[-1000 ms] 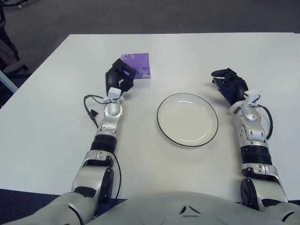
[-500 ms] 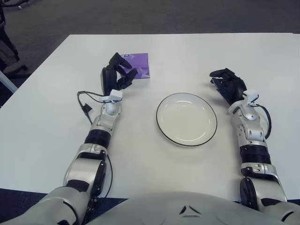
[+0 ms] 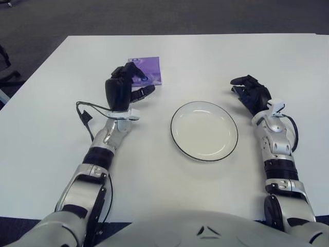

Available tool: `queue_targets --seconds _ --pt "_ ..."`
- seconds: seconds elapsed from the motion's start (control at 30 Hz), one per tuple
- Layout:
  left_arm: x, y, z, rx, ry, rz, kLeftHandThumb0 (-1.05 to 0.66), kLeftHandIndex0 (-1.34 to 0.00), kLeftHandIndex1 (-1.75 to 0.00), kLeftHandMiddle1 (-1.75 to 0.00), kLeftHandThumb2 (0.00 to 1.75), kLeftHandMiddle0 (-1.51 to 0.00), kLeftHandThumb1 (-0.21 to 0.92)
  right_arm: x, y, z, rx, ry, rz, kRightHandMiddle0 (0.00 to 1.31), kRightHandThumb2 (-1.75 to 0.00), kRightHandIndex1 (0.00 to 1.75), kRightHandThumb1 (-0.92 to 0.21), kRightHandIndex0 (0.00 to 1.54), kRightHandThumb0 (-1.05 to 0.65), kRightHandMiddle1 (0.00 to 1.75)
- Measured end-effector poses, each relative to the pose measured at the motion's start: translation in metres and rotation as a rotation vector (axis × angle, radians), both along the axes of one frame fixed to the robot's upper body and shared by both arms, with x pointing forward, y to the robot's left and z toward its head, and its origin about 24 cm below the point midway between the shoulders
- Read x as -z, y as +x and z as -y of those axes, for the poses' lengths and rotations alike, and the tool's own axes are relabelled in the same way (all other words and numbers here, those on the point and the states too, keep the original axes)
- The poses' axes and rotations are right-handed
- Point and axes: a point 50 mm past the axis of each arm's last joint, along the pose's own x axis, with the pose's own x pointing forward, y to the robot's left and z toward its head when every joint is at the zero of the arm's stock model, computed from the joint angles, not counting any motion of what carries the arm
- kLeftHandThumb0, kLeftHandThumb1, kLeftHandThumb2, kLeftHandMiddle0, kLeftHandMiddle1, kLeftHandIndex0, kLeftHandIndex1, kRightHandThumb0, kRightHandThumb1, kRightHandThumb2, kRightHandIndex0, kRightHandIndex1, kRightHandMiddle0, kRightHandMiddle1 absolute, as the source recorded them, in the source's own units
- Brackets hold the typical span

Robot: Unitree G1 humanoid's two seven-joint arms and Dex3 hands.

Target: Put the tissue paper into the plate.

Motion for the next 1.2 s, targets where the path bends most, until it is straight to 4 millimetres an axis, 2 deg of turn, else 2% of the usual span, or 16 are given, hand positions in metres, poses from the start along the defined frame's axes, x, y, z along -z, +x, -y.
queue_targets --seconds 0.13,0.17,0.2,0.27,0.47,0.5,0.57,0.6,0.63,0.7,0.8,0.9,1.2 --pt "0.000 -0.003 -0.001 -0.001 0.037 0.023 -0.36 -0.53 -1.40 -1.71 0.22 -0.67 0.92 0.001 -0.001 0.000 0.001 -0.002 -0.001 0.54 -0.15 1.35 -0.91 0.65 -0.01 1.13" --pt "0.000 -0.003 -0.001 0.002 0.042 0.027 -0.24 -0.53 -1.31 -1.65 0.28 -0.62 0.88 0.001 -0.001 0.001 0.001 -0.002 -0.002 0.54 -0.15 1.34 -0.91 0.66 -0.01 1.13" --pt "0.000 -0.004 -0.001 0.010 0.048 0.029 -0.19 -0.54 -1.27 -1.62 0.30 -0.60 0.87 0.001 -0.001 0.001 0.001 -0.003 -0.002 0.54 -0.15 1.34 -0.91 0.66 -0.01 1.13" --pt "0.000 -0.004 0.000 0.035 0.066 0.033 -0.08 -0.48 -1.24 -1.56 0.26 -0.54 0.90 0.001 -0.001 0.000 0.000 -0.004 -0.001 0.54 -0.15 1.34 -0.91 0.66 -0.01 1.14" --pt "0.001 0.002 -0.003 0.107 0.157 0.017 -0.01 -0.30 -1.46 -1.45 0.32 -0.47 0.92 0.000 -0.001 0.000 -0.001 -0.009 -0.001 0.53 -0.15 1.33 -0.91 0.67 -0.01 1.14" --pt "0.001 0.003 -0.004 0.115 0.177 0.013 -0.08 -0.31 -1.48 -1.33 0.33 -0.44 0.92 0.000 -0.001 0.000 -0.002 -0.010 -0.001 0.53 -0.15 1.33 -0.91 0.67 -0.01 1.14" --pt "0.002 0.005 -0.004 0.128 0.204 0.004 -0.24 -0.32 -1.54 -0.88 0.36 -0.43 0.92 0.000 -0.001 0.000 -0.002 -0.012 -0.002 0.53 -0.15 1.32 -0.91 0.67 -0.01 1.15" --pt "0.002 0.007 -0.004 0.133 0.213 0.000 -0.26 -0.33 -1.55 -0.80 0.36 -0.44 0.92 0.000 -0.001 0.000 -0.001 -0.013 -0.002 0.53 -0.15 1.32 -0.91 0.67 -0.01 1.15" --pt "0.003 0.008 -0.004 0.137 0.222 -0.004 -0.31 -0.30 -1.41 -0.65 0.33 -0.44 0.92 0.000 -0.001 0.000 -0.001 -0.014 -0.002 0.53 -0.15 1.32 -0.91 0.67 -0.01 1.15" --pt "0.003 0.010 -0.003 0.149 0.237 -0.011 -0.39 -0.34 -0.83 -0.32 0.24 -0.47 0.92 0.000 -0.001 0.000 -0.001 -0.015 -0.003 0.53 -0.15 1.32 -0.91 0.67 -0.01 1.15" --pt "0.003 0.016 0.000 0.164 0.259 -0.030 -0.44 -0.39 -0.45 -0.11 0.19 -0.47 0.92 0.000 -0.001 0.000 0.000 -0.015 -0.006 0.53 -0.15 1.32 -0.91 0.67 -0.01 1.15" --pt "0.001 0.022 0.002 0.164 0.284 -0.044 -0.52 -0.40 -0.31 -0.04 0.21 -0.44 0.92 0.000 -0.001 0.000 0.000 -0.016 -0.009 0.53 -0.15 1.32 -0.91 0.68 -0.01 1.15" --pt "-0.007 0.044 0.005 0.093 0.470 -0.052 -0.74 -0.35 -0.17 0.00 0.34 -0.35 0.92 0.001 0.000 -0.003 -0.006 -0.023 -0.017 0.52 -0.15 1.31 -0.91 0.68 -0.01 1.16"
